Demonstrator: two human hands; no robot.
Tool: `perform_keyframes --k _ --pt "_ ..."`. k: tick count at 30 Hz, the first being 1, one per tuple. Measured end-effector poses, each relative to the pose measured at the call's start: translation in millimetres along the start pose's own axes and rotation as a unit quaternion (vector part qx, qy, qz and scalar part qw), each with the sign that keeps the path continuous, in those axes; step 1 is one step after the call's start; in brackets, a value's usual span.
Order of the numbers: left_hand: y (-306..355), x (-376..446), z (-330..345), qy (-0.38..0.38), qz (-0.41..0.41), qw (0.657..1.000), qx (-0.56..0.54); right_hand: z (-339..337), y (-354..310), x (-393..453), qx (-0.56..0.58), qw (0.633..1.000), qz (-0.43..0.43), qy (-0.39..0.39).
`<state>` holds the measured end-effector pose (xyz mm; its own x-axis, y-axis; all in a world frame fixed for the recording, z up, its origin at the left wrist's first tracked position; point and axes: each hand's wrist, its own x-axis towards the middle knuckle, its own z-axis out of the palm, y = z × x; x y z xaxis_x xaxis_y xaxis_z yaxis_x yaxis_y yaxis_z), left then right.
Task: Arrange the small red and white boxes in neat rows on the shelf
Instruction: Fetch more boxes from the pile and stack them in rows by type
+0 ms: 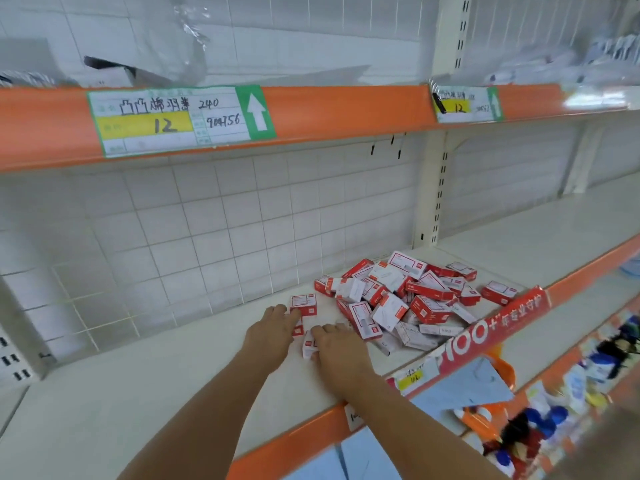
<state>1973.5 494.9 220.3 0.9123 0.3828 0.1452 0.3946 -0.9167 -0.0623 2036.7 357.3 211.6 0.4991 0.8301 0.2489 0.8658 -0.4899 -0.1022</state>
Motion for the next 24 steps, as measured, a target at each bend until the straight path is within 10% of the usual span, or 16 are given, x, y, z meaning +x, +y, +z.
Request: perform_keyframes --k 24 --pt "-107.1 -233.1 -30.6 0.052 -0.29 0.951 -0.096 0.2 -171.1 -12.1 0.103 0.975 -0.198 -0.022"
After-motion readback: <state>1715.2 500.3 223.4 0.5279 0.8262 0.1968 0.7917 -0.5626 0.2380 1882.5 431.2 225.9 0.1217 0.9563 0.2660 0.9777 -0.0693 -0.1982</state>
